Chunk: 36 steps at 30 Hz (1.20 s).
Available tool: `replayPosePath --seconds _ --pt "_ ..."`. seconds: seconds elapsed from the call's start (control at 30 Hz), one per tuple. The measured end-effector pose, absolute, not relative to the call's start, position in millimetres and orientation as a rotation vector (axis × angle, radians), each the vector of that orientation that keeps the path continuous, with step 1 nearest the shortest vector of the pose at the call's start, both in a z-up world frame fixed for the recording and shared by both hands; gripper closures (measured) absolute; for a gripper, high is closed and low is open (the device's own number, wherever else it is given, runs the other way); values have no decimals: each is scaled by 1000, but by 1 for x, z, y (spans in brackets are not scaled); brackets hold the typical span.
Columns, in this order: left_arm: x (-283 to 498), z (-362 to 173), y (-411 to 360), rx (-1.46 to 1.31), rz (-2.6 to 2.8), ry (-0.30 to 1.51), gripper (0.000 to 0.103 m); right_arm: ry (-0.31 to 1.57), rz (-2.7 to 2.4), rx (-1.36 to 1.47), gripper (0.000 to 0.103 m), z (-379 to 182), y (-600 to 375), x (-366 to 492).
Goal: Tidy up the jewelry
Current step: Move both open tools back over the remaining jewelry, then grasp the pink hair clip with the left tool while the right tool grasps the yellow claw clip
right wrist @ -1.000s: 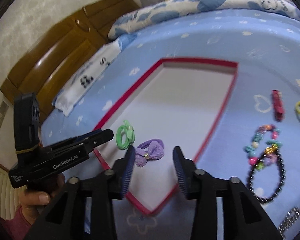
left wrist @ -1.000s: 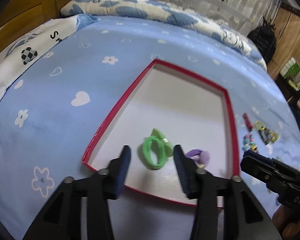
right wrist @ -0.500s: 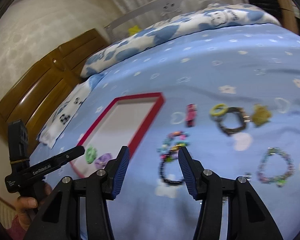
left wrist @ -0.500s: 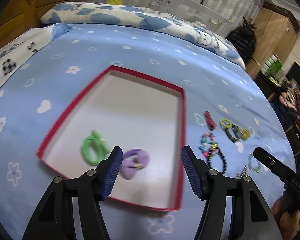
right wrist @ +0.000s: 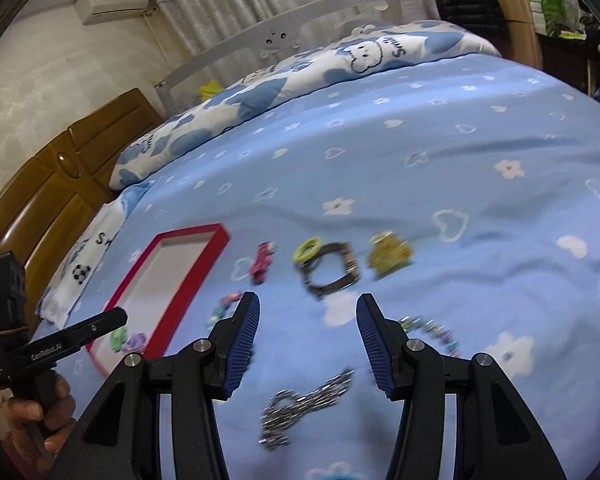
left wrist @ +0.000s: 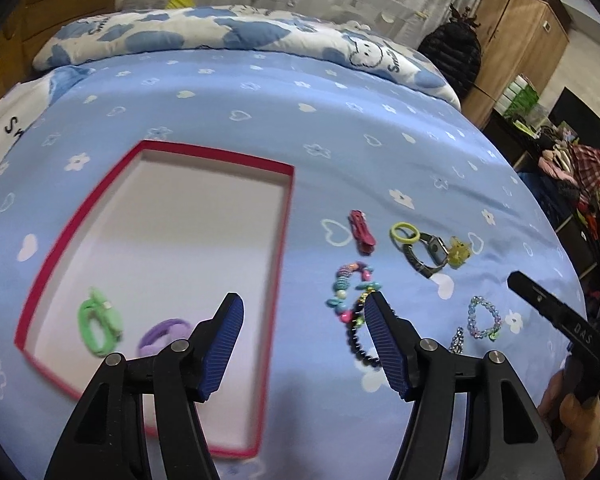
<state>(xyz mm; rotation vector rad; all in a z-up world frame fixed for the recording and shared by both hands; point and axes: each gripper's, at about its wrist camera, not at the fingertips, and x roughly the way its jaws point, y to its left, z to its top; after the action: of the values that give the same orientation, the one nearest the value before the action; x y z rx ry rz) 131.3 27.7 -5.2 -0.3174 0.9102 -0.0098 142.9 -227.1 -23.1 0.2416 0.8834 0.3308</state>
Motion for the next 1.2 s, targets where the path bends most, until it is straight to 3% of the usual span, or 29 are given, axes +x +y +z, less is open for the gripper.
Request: replayPosePath --seconds 0.97,1.07,1.2 --pt "302 -78 -29 -257 -64 1084 42 987 309 72 52 -69 -237 234" --pt "311 -87 -34 -233 -62 1098 47 1006 305 61 53 -76 -236 239" --pt "318 -95 -40 -190 -51 1106 61 1023 294 47 70 -83 -235 241"
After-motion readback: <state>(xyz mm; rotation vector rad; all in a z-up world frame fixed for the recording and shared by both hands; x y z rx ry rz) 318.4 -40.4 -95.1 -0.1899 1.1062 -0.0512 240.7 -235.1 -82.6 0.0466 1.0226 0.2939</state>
